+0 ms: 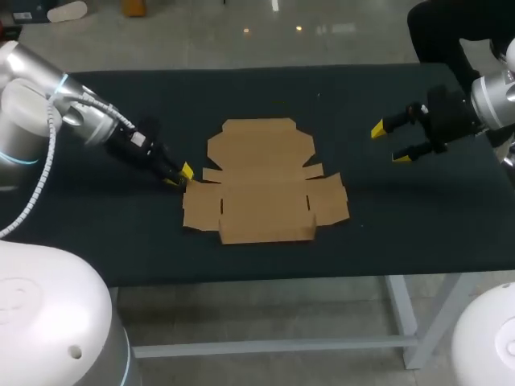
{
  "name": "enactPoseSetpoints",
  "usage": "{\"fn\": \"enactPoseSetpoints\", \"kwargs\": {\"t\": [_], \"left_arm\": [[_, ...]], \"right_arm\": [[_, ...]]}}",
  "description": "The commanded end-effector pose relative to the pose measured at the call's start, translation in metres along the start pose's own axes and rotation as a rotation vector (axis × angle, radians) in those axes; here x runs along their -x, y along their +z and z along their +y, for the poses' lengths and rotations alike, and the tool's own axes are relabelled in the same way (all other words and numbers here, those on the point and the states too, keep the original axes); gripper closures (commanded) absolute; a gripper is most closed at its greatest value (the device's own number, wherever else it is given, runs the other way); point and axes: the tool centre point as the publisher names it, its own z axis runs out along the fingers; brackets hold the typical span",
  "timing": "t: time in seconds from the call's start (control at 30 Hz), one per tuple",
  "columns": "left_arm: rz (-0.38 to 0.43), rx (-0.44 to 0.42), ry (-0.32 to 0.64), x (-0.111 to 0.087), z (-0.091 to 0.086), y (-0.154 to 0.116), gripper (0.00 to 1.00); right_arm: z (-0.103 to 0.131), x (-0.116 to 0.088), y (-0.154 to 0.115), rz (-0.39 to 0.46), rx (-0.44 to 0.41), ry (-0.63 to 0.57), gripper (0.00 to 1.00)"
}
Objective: Assemble the packaging by folding the flat box into shape, placing the metal phone stand inside, and closing the box properly
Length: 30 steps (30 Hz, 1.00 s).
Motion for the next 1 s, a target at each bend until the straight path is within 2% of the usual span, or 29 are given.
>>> {"fn": "enactPoseSetpoints", "kwargs": {"t": [0.03, 0.27, 0.4, 0.47, 0.6, 0.67, 0.73, 0.87, 1.0], "left_arm": [[-0.083, -0.044, 0.012, -0.022, 0.012, -0.026, 0.0], [-0.172, -0.069, 0.043, -0.03, 0.007, -0.047, 0.0], [-0.177, -0.067, 0.064, -0.031, 0.004, -0.058, 0.0], [-0.144, -0.057, 0.084, -0.031, 0.003, -0.065, 0.0], [-0.187, -0.067, 0.084, -0.034, 0.002, -0.071, 0.0], [-0.221, -0.086, 0.073, -0.037, 0.001, -0.075, 0.0], [-0.273, -0.123, 0.02, -0.036, -0.002, -0.078, 0.0], [-0.28, -0.175, -0.044, -0.036, -0.003, -0.083, 0.0], [-0.255, -0.172, -0.08, -0.034, -0.002, -0.086, 0.0]], "right_arm": [[0.0, 0.001, -0.001, 0.005, -0.001, -0.002, 0.0], [0.0, 0.001, -0.001, 0.005, -0.001, -0.002, 0.0], [0.0, 0.001, -0.001, 0.005, -0.001, -0.002, 0.0], [0.0, 0.001, -0.001, 0.005, -0.001, -0.002, 0.0], [0.0, 0.001, -0.001, 0.005, -0.001, -0.002, 0.0], [0.0, 0.001, -0.001, 0.005, -0.001, -0.002, 0.0], [0.0, 0.001, -0.001, 0.005, -0.001, -0.002, 0.0], [0.0, 0.001, -0.001, 0.005, -0.001, -0.002, 0.0], [0.0, 0.001, -0.001, 0.005, -0.001, -0.002, 0.0]]}}
